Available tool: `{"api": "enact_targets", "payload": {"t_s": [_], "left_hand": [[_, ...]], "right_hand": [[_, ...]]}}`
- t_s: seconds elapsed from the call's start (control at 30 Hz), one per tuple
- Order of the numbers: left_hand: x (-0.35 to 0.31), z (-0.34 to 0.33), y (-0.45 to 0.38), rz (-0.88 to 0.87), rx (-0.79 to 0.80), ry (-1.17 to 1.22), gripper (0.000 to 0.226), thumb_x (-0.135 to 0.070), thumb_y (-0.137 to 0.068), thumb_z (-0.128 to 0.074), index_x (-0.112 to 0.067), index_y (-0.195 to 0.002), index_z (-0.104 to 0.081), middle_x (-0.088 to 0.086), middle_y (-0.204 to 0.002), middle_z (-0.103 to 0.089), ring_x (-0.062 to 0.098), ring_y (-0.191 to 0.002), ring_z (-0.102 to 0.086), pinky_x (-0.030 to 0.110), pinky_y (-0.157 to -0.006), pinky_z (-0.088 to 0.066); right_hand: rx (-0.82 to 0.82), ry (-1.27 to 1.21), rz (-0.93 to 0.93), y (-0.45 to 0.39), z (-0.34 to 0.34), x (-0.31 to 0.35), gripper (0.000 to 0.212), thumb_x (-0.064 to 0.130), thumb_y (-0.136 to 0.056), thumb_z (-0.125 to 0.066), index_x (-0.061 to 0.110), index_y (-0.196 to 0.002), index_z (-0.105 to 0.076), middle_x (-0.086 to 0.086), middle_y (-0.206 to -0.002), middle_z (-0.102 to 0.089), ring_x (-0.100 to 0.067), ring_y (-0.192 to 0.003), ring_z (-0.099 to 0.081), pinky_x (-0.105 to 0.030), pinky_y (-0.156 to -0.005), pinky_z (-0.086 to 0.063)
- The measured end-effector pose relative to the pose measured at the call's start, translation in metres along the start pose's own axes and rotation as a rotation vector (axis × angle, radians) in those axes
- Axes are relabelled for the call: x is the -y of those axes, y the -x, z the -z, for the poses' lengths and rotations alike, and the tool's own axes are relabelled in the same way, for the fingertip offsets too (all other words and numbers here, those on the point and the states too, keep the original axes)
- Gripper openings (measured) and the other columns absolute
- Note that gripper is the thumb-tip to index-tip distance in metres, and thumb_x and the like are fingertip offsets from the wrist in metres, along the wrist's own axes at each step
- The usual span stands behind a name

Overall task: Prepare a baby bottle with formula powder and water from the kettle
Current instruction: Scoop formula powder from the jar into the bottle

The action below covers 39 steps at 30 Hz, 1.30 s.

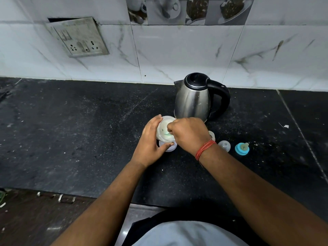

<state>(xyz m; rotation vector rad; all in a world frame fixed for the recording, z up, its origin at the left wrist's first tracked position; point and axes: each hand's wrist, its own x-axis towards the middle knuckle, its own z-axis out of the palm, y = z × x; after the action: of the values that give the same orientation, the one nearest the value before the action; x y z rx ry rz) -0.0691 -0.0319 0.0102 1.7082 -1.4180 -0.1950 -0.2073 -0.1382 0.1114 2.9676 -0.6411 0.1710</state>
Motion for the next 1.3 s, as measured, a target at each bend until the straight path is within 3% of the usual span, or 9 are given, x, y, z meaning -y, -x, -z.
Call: {"api": "enact_targets", "payload": {"t_s": [0.1, 0.3, 0.4, 0.63, 0.83, 0.97, 1.17, 1.3], "left_hand": [[0.002, -0.001, 0.001, -0.006, -0.010, -0.012, 0.091, -0.041, -0.082, -0.084, -0.025, -0.154, -0.031, -0.010, -0.160, -0.033, 0.016, -0.151, -0.036, 0.028, -0.123, -0.029], [0.003, -0.002, 0.003, -0.010, -0.019, -0.019, 0.095, -0.034, -0.081, -0.089, -0.020, -0.156, -0.031, -0.003, -0.163, -0.035, 0.018, -0.152, -0.035, 0.031, -0.124, -0.029], [0.001, -0.001, 0.002, -0.021, -0.042, -0.013, 0.095, -0.032, -0.081, -0.089, -0.019, -0.155, -0.032, -0.006, -0.161, -0.034, 0.017, -0.151, -0.036, 0.029, -0.124, -0.029], [-0.001, -0.001, 0.002, -0.075, -0.065, -0.065, 0.085, -0.040, -0.087, -0.078, -0.013, -0.154, -0.034, 0.004, -0.163, -0.035, 0.022, -0.153, -0.034, 0.028, -0.125, -0.025], [0.001, -0.003, 0.000, -0.103, -0.105, -0.099, 0.085, -0.025, -0.085, -0.085, -0.007, -0.153, -0.036, 0.012, -0.162, -0.035, 0.026, -0.154, -0.032, 0.029, -0.126, -0.023], [0.001, -0.003, 0.000, -0.072, -0.094, -0.091, 0.085, -0.039, -0.088, -0.079, -0.012, -0.155, -0.034, 0.007, -0.164, -0.034, 0.023, -0.153, -0.032, 0.025, -0.125, -0.022], [0.004, -0.003, 0.003, 0.021, -0.103, -0.054, 0.093, -0.026, -0.082, -0.088, -0.021, -0.155, -0.031, 0.005, -0.163, -0.036, 0.020, -0.150, -0.035, 0.023, -0.123, -0.025], [0.005, 0.000, 0.008, 0.093, -0.096, -0.032, 0.094, -0.026, -0.080, -0.088, -0.025, -0.154, -0.031, 0.003, -0.161, -0.038, 0.020, -0.149, -0.037, 0.037, -0.121, -0.034]], "right_hand": [[0.019, -0.053, -0.031, -0.001, -0.002, -0.002, 0.016, 0.028, -0.091, -0.066, 0.028, -0.106, -0.072, 0.004, -0.097, -0.073, -0.022, -0.088, -0.069, -0.031, -0.065, -0.050], [0.002, -0.189, -0.113, -0.003, -0.004, -0.003, 0.013, 0.027, -0.088, -0.074, 0.034, -0.100, -0.075, 0.011, -0.088, -0.074, -0.014, -0.083, -0.069, -0.025, -0.063, -0.042], [-0.057, -0.156, -0.091, -0.001, -0.006, -0.002, 0.011, 0.030, -0.091, -0.071, 0.032, -0.101, -0.074, 0.007, -0.090, -0.074, -0.019, -0.080, -0.069, -0.028, -0.060, -0.042], [-0.060, -0.132, -0.077, 0.001, -0.008, -0.001, 0.013, 0.035, -0.091, -0.071, 0.034, -0.104, -0.074, 0.007, -0.092, -0.075, -0.020, -0.082, -0.070, -0.028, -0.060, -0.040], [-0.030, -0.236, -0.153, 0.003, -0.009, 0.001, 0.014, 0.037, -0.095, -0.066, 0.036, -0.106, -0.074, 0.005, -0.092, -0.074, -0.019, -0.085, -0.069, -0.027, -0.063, -0.042], [0.009, -0.341, -0.215, 0.003, -0.005, -0.002, 0.012, 0.037, -0.094, -0.066, 0.036, -0.102, -0.075, 0.006, -0.092, -0.074, -0.017, -0.086, -0.068, -0.029, -0.067, -0.050], [-0.026, -0.546, -0.292, 0.004, -0.003, -0.006, 0.010, 0.027, -0.093, -0.067, 0.030, -0.094, -0.077, 0.010, -0.086, -0.074, -0.012, -0.082, -0.067, -0.031, -0.073, -0.055], [-0.048, -0.855, -0.417, 0.003, -0.011, -0.010, 0.012, 0.016, -0.089, -0.071, 0.025, -0.086, -0.077, 0.017, -0.068, -0.067, 0.001, -0.072, -0.064, -0.022, -0.070, -0.052]]}}
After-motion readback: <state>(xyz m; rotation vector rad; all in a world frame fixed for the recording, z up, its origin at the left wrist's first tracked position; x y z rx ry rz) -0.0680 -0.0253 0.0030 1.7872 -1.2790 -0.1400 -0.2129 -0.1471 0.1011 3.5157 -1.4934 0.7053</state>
